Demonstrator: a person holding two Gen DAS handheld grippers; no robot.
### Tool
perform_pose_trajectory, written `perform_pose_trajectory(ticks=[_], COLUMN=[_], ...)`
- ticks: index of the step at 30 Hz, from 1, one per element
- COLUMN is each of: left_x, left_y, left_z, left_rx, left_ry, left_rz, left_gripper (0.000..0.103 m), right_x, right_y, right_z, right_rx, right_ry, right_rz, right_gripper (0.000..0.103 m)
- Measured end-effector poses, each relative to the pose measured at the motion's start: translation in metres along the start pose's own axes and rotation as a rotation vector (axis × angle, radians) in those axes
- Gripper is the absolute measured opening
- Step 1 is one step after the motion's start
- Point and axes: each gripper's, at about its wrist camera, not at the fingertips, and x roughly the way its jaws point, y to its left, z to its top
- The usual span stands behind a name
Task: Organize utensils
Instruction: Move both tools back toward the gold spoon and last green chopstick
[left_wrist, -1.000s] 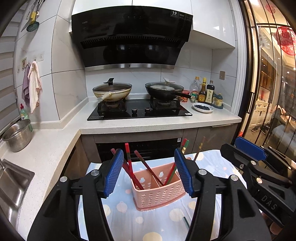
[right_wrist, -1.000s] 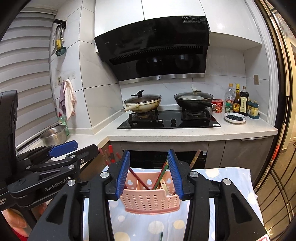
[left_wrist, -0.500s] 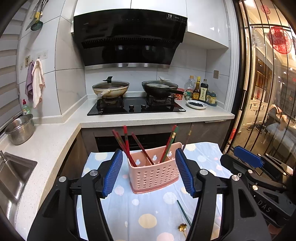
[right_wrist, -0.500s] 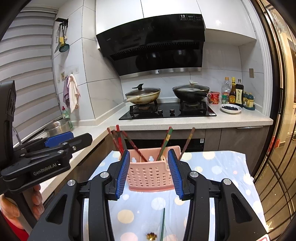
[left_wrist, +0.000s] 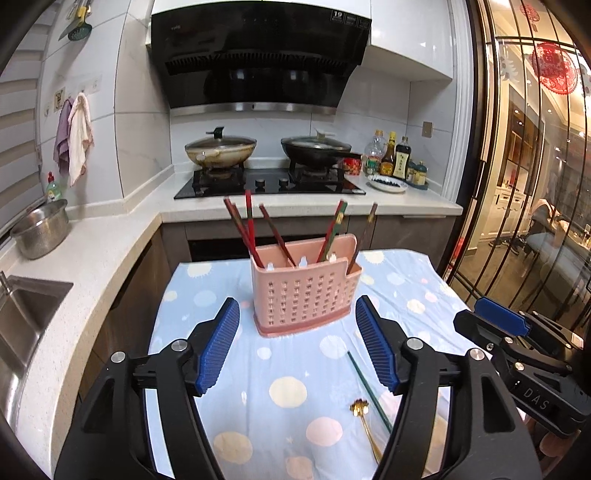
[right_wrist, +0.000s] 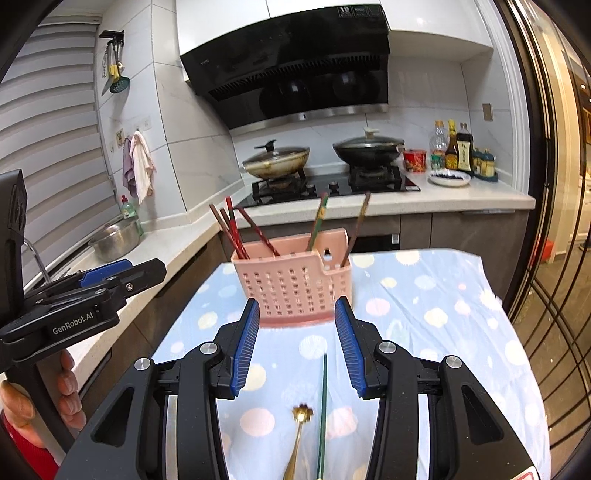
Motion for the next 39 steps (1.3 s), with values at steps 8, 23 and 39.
perform_pose_trajectory(ticks=[8,23,39], left_x=[0.010,0.020,0.024], left_y=[-0.001,-0.008,0.000], left_z=[-0.055,-0.147,-0.191], left_rx=[-0.017,-0.029,-0.045], left_ry=[0.106,0.271,0.380], left_rz=[-0.002,0.021,0.059], left_gripper=[0.062,0.067,0.067], right_x=[0.000,0.018,0.039], right_y=[-0.012,-0.007,-0.009], right_z=[-0.063,-0.165,-0.186], right_rx=[0.022,-0.038,-0.072], right_ry=[0.109,0.317,0.398], right_rz=[-0.037,-0.058,-0.074], right_gripper=[0.042,0.042,0.009])
